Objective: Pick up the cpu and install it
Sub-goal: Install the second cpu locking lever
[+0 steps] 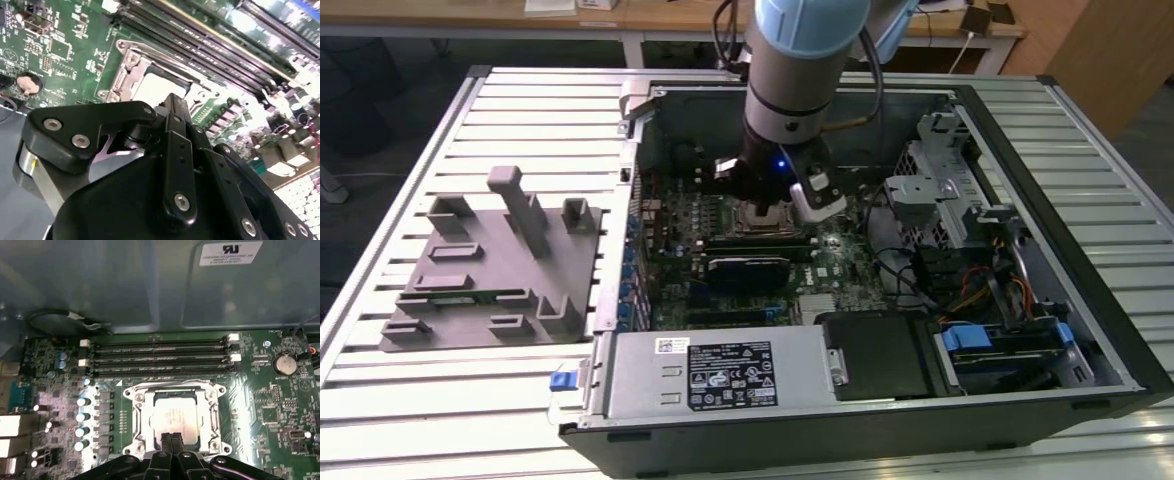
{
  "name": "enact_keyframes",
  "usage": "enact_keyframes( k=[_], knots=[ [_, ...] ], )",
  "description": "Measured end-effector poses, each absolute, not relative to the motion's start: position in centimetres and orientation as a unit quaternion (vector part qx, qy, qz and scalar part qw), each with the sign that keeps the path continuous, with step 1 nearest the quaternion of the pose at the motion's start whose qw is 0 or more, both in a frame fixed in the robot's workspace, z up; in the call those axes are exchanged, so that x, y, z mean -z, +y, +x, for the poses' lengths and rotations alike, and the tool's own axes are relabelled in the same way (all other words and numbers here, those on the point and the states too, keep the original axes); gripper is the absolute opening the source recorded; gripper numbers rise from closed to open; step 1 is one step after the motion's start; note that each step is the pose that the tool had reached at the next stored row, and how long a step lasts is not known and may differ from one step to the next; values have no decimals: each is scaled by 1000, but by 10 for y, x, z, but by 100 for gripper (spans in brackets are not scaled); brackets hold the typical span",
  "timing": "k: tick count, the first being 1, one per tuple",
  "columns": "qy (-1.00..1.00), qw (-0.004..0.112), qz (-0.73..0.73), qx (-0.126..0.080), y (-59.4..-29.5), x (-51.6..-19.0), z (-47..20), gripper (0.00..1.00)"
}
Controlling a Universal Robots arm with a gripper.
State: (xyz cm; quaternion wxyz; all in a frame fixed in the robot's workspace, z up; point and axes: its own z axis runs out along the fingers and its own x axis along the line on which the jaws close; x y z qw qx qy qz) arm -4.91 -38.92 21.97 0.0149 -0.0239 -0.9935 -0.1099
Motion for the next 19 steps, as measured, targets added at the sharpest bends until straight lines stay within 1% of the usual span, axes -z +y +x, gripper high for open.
enact_keyframes(
  k=[6, 11, 15, 19],
  knots=[
    [-995, 15, -24, 98, -378, -220, -44, 11],
    [-995, 14, -24, 97, -377, -223, -45, 11],
    [-995, 10, -24, 97, -377, -223, -47, 11],
    [-995, 9, -24, 97, -377, -223, -47, 11]
  ],
)
